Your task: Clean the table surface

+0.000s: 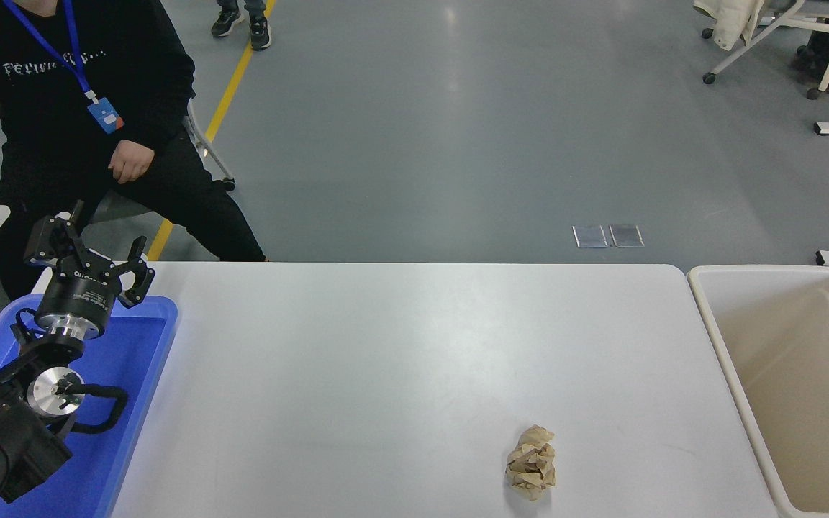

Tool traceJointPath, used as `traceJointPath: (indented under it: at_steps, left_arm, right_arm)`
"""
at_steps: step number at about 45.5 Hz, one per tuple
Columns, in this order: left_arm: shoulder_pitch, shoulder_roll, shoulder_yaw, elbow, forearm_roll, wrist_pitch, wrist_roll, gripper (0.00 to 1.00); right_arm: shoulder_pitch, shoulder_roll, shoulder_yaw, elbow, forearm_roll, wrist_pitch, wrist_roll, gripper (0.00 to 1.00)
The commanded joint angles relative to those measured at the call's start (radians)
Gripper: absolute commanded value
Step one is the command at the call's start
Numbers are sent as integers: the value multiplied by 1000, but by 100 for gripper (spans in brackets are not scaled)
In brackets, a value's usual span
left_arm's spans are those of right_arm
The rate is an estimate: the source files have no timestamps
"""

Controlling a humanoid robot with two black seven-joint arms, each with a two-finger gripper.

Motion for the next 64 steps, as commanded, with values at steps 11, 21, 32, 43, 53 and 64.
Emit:
traceJointPath:
  at_steps: [11,21,32,43,53,64]
  left_arm:
    - [0,0,0,0,0,0,0,100]
    - [-1,0,0,0,0,2,0,100]
    - [-1,0,0,-1,0,0,0,100]
    - [-1,0,0,-1,0,0,0,100]
    - [-1,0,0,0,0,0,0,100]
    - [-1,0,0,0,0,0,0,100]
  right_arm:
    - [-180,-257,647,618,-11,7,139,100]
    - [-199,-224,782,744,-11,5,139,100]
    - [-199,25,961,785,-14,4,141,100]
    - [-148,242,1000,736,-267,-7,148,100]
    - [-62,397,989,575,-362,1,199,100]
    - [-30,442,977,566,-512,5,245,100]
